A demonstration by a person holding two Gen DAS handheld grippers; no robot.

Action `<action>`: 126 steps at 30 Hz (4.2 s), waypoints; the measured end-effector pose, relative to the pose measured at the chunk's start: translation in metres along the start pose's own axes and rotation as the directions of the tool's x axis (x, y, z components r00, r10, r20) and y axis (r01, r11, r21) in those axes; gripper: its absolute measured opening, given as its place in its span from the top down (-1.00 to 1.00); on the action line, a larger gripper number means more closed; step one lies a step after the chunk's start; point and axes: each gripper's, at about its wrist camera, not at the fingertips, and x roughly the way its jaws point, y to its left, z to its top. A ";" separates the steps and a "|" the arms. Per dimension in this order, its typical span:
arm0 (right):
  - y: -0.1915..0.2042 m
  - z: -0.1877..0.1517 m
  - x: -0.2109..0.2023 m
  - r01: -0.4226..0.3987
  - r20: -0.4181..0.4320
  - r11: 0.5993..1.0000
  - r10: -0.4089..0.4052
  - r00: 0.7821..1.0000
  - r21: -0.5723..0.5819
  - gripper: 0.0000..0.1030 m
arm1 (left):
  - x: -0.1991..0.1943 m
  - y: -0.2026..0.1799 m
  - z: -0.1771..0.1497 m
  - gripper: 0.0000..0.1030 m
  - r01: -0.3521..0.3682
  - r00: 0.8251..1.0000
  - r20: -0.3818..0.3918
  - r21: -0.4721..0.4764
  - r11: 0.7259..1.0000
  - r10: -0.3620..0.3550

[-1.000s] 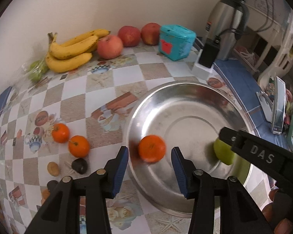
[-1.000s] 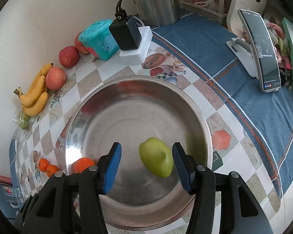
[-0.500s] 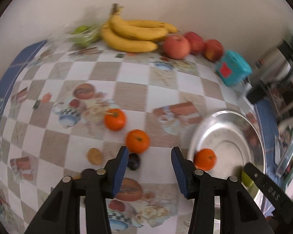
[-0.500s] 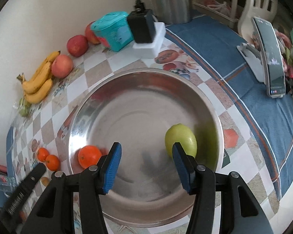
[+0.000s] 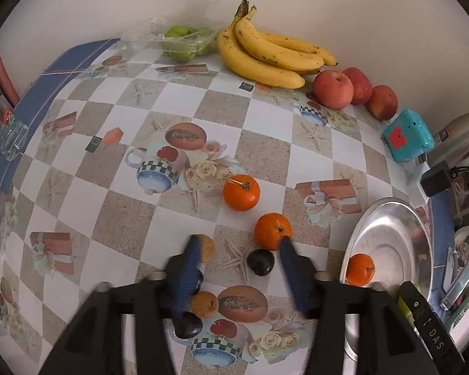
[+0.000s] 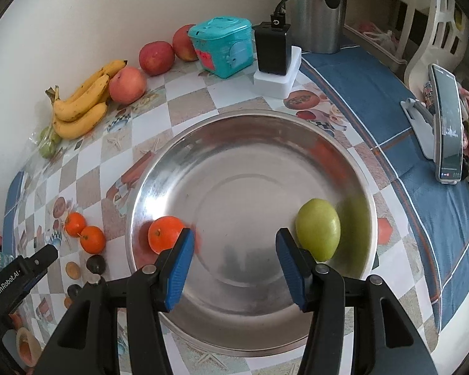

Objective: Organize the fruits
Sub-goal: 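Move both open grippers back over the remaining fruit group, then grasp a dark purple plum with the right gripper, then grasp a brown kiwi with the left gripper while the right gripper holds the plum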

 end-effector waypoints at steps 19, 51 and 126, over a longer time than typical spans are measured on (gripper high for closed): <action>0.016 -0.006 0.002 0.013 0.042 0.996 -0.010 0.999 -0.087 -0.91 | 0.009 0.006 -0.006 -1.00 -0.109 0.994 0.030 0.029 0.994 0.108; 0.113 -0.048 0.004 -0.276 -0.099 0.935 0.260 0.960 -0.223 -0.91 | -0.022 0.092 -0.010 -1.00 -0.161 0.983 0.078 -0.063 0.985 0.166; 0.146 -0.074 0.011 -0.371 -0.217 0.886 0.318 0.923 -0.278 0.43 | 0.015 0.121 -0.022 -0.97 -0.120 0.988 -0.121 -0.196 0.973 0.098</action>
